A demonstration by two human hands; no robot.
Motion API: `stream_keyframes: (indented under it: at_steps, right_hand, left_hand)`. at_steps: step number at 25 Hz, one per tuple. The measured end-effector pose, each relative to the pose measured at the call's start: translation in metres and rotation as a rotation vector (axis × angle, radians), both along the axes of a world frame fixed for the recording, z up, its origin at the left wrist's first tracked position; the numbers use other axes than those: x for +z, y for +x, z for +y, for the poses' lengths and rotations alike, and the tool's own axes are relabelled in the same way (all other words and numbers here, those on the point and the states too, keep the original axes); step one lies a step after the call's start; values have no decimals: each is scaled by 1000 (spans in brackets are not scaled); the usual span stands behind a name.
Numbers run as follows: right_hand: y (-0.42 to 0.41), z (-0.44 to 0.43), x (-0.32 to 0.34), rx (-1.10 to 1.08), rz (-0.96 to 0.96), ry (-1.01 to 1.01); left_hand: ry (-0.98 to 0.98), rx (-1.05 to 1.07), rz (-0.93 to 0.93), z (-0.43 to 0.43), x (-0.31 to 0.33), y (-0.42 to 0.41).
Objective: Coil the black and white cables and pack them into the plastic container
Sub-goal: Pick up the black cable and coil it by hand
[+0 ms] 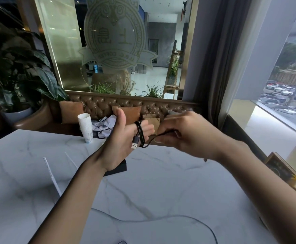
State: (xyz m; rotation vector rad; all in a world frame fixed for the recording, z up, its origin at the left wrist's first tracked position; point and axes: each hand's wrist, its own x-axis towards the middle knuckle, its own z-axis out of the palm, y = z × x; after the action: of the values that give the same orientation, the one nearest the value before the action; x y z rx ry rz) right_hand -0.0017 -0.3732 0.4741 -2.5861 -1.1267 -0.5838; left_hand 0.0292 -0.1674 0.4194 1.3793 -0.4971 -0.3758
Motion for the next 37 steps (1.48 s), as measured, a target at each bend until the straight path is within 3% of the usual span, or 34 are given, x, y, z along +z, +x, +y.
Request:
stream_keyframes:
  at_steps: [4,9,11,14,16,18,24,28,34,37]
  right_hand:
    - [16,2,12,38,3,127]
    - [35,2,2,56,155,397]
    - [40,2,-8,89,242,502]
    - [39,6,-25,169,377,581]
    - [35,10,-36,149,467,593]
    - [32,12,-47,72,508,553]
    - [25,7,-59,-65,468,356]
    - [17,1,-54,-78,334,164]
    - [2,-8,-14,-112,178,-76]
    - [0,-7,4,-31,90,13]
  left_hand:
    - [174,-182,20,-1,2,-7]
    - [69,-395,17,5,15,-9]
    - [-66,-465,36,4,14,-8]
    - [-490,-639,136,0,11,-7]
    - [-662,-599,141,-3,11,-6]
    - [-683,-403,78,-6,9,-7]
    - [-588,4,11,-15,8,-8]
    - [-311,155,-81,-18,4,-5]
    - [59,223,-179,-10,-9,2]
    - [88,227,-150,-21,-3,-2]
